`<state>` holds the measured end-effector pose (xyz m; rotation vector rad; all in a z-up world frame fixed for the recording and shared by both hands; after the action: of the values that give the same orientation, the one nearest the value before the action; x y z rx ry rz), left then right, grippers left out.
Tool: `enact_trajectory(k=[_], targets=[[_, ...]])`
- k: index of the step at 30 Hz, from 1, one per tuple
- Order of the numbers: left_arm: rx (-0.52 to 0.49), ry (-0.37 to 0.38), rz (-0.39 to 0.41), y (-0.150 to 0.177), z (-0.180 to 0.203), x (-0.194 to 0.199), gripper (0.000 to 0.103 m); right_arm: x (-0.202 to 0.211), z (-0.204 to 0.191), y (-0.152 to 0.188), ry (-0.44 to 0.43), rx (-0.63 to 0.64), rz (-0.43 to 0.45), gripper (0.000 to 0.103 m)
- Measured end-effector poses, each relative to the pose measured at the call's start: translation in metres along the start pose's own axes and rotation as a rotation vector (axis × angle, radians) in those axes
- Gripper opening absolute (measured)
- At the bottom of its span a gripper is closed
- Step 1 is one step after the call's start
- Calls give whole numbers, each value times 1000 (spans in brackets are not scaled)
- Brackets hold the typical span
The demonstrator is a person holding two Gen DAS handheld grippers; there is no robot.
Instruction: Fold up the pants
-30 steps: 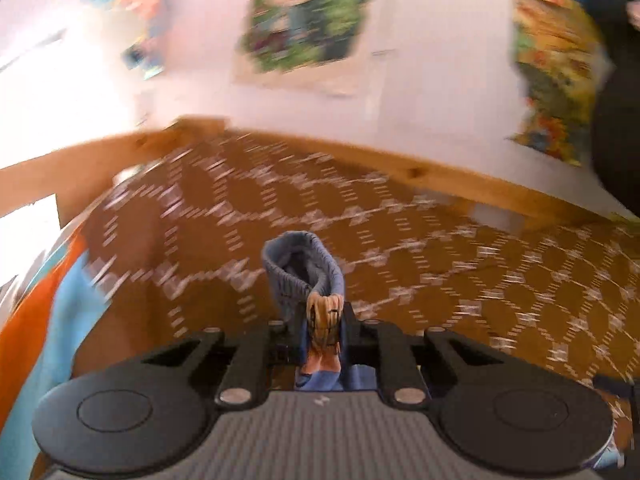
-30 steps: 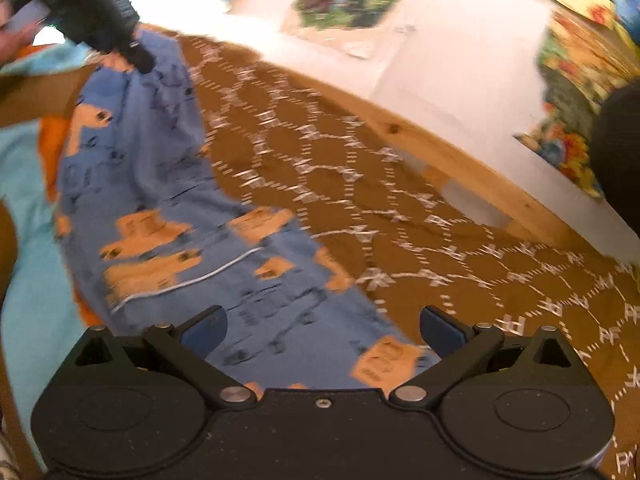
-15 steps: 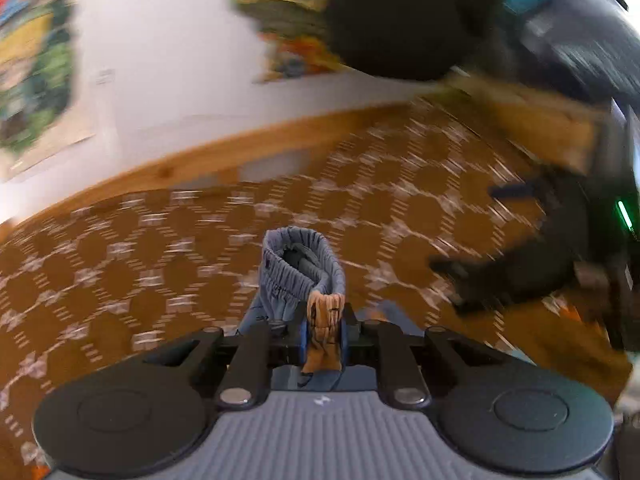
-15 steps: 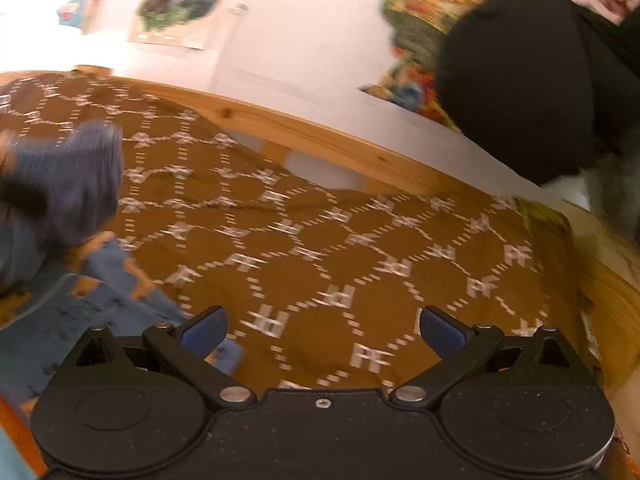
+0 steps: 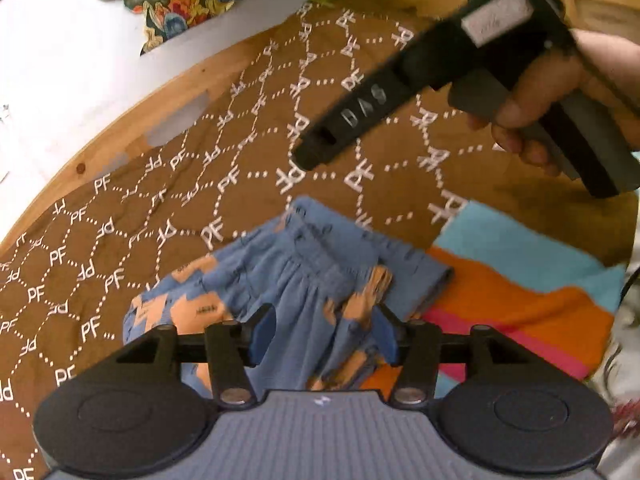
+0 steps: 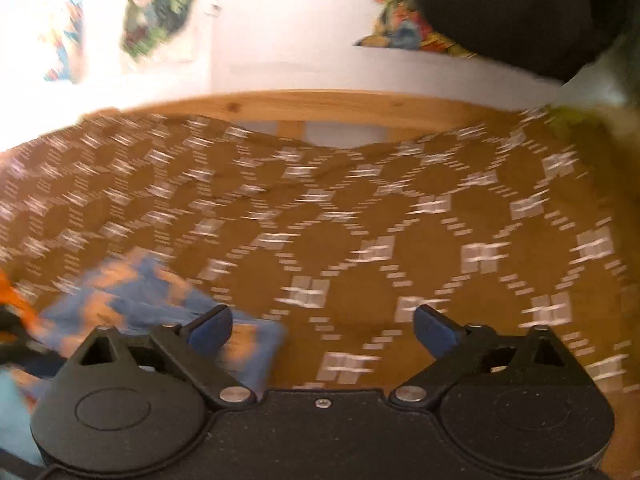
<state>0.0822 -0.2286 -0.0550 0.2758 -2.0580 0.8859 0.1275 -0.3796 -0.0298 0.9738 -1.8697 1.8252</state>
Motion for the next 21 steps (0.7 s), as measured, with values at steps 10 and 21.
enact_trajectory(k=[10,21], targets=[[67,46,-47,4,-11,-5,28,-44,-30,14,-224,-53,-145,49],[130,78,-13,3,-20,2,4,-44,-31,17,-248,-119,-139,6]])
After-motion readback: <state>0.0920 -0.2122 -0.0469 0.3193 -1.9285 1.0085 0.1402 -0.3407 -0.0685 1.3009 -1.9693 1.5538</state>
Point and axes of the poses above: each gripper's, at about its wrist camera, not at the fingertips, and x roughly against the way its jaws point, z to its right, y to its underside, the point moved 4 cm from there along -x, roughly the way its jaws point, and after that the axes turned 13 degrees about -z, right-handed, at the moved point
